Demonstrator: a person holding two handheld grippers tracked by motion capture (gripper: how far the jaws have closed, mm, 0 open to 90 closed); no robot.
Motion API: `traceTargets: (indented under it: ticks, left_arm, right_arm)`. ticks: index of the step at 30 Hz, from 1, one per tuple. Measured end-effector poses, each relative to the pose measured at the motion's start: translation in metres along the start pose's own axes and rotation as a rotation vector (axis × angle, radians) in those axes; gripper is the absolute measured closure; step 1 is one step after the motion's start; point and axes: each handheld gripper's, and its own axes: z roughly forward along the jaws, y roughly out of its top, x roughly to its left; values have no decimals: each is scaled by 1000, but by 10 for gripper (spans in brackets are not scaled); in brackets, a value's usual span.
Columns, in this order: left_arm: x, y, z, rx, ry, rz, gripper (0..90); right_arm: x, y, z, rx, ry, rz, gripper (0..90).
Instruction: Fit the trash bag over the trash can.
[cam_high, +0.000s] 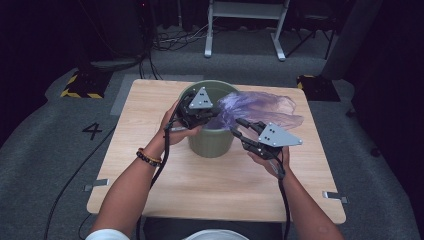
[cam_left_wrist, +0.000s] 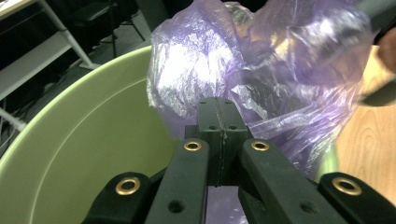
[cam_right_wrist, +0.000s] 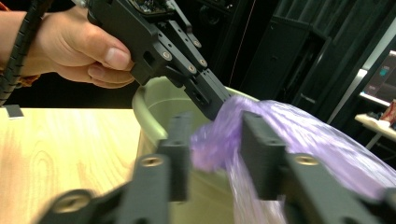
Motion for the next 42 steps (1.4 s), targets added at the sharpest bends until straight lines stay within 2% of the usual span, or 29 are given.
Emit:
traceTargets:
  ticks: [1,3,4,6,7,12,13,14,16,18,20,21,22,23,24,25,26,27,29,30,31,32,33,35,36,37,38,40,42]
  left_arm:
    - [1,-3,-2,3,3,1,900]
    - [1,-4,-3,4,12,1,900]
    - [3,-6,-5,7,16,-8,900]
    - [4,-8,-6,10,25,-6,900]
    - [6,-11,-8,19,25,-5,900]
    - [10,-15,-11,11,20,-30,900]
    - [11,-16,-12,2,13,-35,900]
    - [11,-16,-13,-8,12,-39,900]
    - [11,-16,-16,-22,16,-44,895]
    - [10,-16,-18,-38,11,-52,833]
    - [8,-16,-20,-38,21,-39,796]
    - [7,-17,-20,-35,16,-38,741]
    - [7,-17,-20,-35,16,-38,733]
    - [6,-19,-22,-46,-1,-33,733]
    - [5,-19,-23,-46,-2,-27,665]
    - [3,-21,-24,-48,6,-29,623]
    - [3,-21,-24,-48,6,-29,568]
    - [2,-22,-27,-54,11,-47,482]
    - [1,-22,-30,-67,12,-66,371]
    - [1,-22,-30,-67,12,-66,285]
    - [-2,-21,-34,-85,22,-71,241]
    - [-2,-21,-34,-85,22,-71,226]
    - [-5,-18,-38,-116,-3,-68,199]
    - [-9,-15,-40,-124,-6,-60,189]
    - [-15,-9,-41,-133,-27,-36,180]
    - [-15,-9,-41,-133,-27,-36,176]
    - [-24,0,-40,-135,-34,-2,176]
    - [-33,9,-38,-139,-51,30,176]
    - [-37,14,-35,-135,-49,44,179]
  right_arm:
    - [0,1,-7,14,-2,10,537]
    - [-1,2,-9,16,-8,11,507]
    - [-2,4,-19,8,-7,22,476]
    - [-3,4,-22,8,-11,22,462]
    - [-5,5,-31,7,-30,23,397]
    - [-11,0,-42,44,-53,21,360]
    - [-12,-2,-43,59,-60,25,344]
    - [-17,-9,-44,108,-84,19,297]
    - [-20,-15,-43,152,-94,21,278]
    - [-23,-22,-42,187,-97,29,271]
    - [-27,-29,-39,234,-78,45,269]
    - [-28,-33,-38,252,-77,51,273]
    - [-28,-33,-38,252,-77,51,273]
    - [-29,-36,-36,271,-87,52,335]
    - [-32,-40,-36,287,-105,47,467]
    - [-32,-41,-36,282,-103,48,556]
    - [-32,-41,-36,282,-103,48,556]
    - [-33,-41,-38,275,-98,27,707]
    - [-33,-39,-39,272,-101,10,835]
    - [-33,-39,-39,272,-101,10,835]
    - [-32,-36,-40,266,-106,-14,871]
    - [-32,-36,-40,266,-106,-14,871]
    - [-32,-32,-41,251,-113,-20,889]
    - [-32,-29,-41,244,-109,-24,889]
    - [-30,-22,-40,240,-115,-48,890]
    - [-30,-22,-40,240,-115,-48,890]
    - [-28,-13,-37,239,-101,-81,890]
    - [-26,-6,-33,238,-93,-106,890]
    - [-24,2,-29,231,-79,-123,890]
